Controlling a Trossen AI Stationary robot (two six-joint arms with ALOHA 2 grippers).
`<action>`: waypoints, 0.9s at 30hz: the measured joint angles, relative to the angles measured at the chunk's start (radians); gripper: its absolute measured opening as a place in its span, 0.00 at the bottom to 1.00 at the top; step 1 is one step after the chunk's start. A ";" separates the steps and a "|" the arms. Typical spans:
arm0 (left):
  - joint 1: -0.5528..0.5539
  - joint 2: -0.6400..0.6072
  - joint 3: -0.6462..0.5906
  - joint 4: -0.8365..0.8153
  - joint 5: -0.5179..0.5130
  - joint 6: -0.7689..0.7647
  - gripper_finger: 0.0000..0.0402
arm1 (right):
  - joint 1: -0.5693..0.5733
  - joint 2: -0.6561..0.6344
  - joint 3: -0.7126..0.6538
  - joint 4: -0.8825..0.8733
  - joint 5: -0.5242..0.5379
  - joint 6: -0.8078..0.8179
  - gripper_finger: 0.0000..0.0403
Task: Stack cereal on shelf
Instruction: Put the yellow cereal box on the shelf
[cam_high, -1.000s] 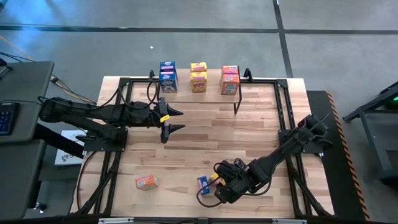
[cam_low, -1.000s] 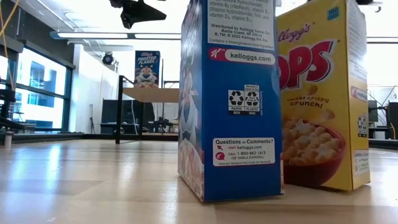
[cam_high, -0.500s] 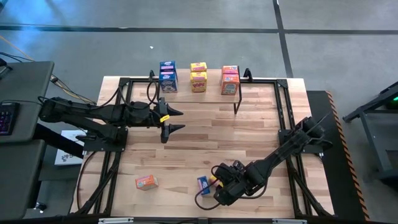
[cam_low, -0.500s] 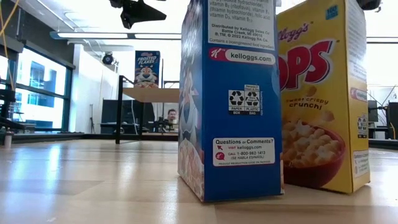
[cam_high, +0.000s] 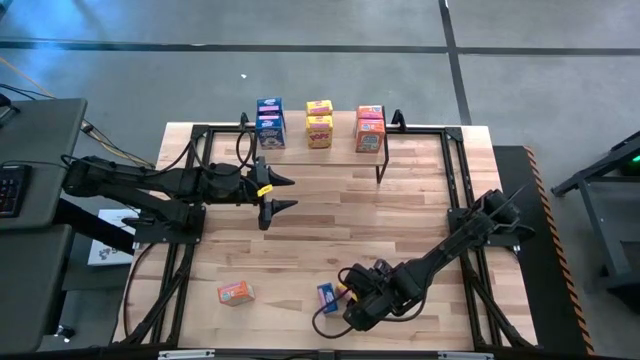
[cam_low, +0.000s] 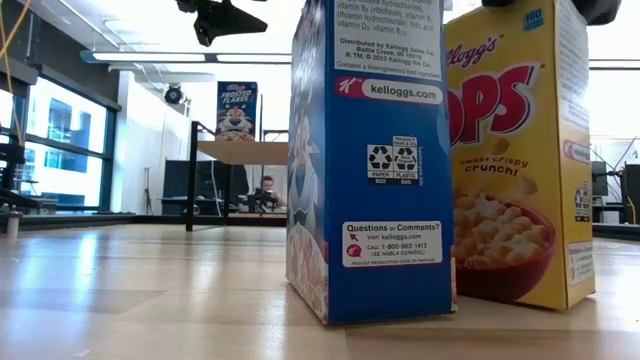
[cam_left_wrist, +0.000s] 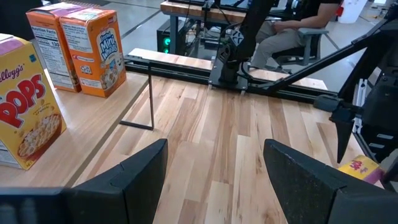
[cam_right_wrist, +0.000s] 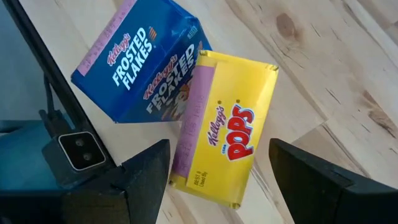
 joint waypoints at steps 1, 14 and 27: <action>0.000 0.000 0.000 0.001 0.000 0.000 0.63 | 0.000 0.002 0.000 0.000 0.000 -0.002 0.66; 0.000 0.000 0.000 0.000 0.000 0.000 0.63 | -0.010 0.003 0.000 -0.004 0.022 -0.036 0.66; 0.000 0.000 0.000 0.000 0.000 0.000 0.63 | -0.014 0.015 0.000 -0.001 -0.005 -0.034 0.54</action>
